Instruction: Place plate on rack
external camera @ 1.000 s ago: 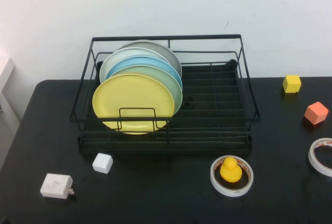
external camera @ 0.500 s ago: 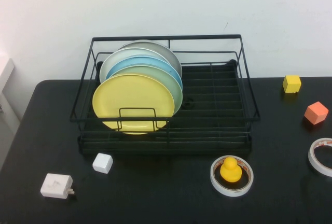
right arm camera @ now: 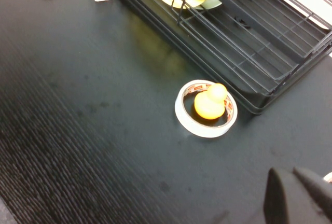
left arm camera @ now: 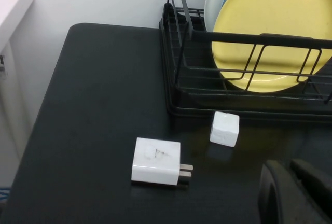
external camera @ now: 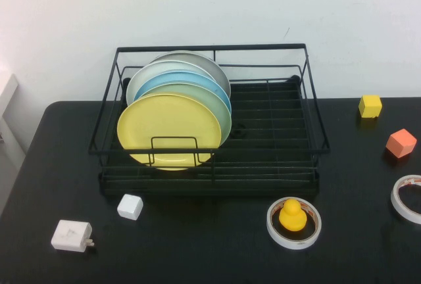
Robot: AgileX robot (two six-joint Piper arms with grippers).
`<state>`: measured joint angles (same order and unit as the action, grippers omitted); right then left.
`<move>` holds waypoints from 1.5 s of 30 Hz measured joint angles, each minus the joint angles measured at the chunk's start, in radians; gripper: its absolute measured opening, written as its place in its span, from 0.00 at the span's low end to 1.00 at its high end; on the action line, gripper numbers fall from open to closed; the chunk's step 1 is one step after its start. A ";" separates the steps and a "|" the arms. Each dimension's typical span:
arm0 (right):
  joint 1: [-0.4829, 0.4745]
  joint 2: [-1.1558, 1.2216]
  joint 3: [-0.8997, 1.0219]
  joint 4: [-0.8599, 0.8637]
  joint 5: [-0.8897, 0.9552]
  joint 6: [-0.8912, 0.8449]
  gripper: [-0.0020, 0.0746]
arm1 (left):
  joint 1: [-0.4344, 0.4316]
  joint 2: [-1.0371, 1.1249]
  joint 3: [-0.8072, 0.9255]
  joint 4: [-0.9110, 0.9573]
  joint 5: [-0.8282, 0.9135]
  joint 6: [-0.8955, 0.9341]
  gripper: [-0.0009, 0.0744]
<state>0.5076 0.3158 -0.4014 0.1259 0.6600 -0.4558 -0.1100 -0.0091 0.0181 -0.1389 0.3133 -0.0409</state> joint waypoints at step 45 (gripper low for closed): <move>-0.508 -0.309 0.419 0.050 -0.307 0.018 0.02 | 0.000 -0.002 0.000 0.000 0.002 -0.011 0.01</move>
<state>-0.0006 0.0064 0.0172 0.1758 0.3533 -0.4377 -0.1100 -0.0107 0.0181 -0.1389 0.3156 -0.0524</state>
